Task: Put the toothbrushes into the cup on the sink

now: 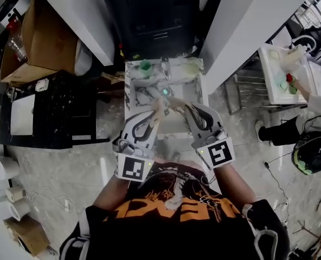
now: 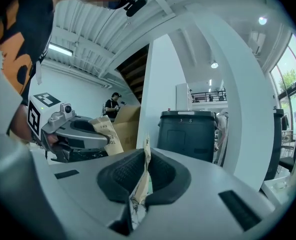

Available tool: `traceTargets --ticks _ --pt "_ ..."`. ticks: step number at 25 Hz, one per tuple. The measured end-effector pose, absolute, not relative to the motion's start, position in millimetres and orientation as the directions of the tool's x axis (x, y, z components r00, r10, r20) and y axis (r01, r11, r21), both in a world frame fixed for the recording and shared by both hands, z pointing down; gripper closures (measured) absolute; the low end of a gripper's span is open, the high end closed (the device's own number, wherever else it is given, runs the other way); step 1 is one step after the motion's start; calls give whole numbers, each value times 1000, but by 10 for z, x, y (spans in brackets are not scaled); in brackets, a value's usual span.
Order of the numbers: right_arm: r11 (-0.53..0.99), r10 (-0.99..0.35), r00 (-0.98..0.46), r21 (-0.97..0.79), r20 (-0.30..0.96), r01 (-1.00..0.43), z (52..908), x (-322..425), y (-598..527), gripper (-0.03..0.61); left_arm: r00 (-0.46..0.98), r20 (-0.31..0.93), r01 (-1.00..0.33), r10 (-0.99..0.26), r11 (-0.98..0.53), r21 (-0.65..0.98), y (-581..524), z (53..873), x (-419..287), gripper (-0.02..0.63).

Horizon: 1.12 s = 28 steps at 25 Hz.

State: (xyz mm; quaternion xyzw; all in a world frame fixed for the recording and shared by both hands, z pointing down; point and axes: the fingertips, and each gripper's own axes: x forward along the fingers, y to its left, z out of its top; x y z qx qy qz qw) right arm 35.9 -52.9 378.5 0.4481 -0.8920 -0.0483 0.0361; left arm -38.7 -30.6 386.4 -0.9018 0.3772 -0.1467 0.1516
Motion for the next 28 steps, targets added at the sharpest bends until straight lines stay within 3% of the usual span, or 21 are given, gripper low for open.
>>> traceTargets --ticks 8,15,28 --pt "550 -835 -546 96 66 -829 3861 58 -1158 549 734 103 -614 -671 -720 -323 -1058 3881 -594 561" --pt "531 -846 -522 95 106 -842 4002 -16 -1365 549 742 140 -591 -656 -737 -328 -1394 4001 -743 561" --pt "544 -839 -539 99 75 -833 3889 273 -1705 549 745 129 -591 -655 -736 -330 -1638 3910 -383 561"
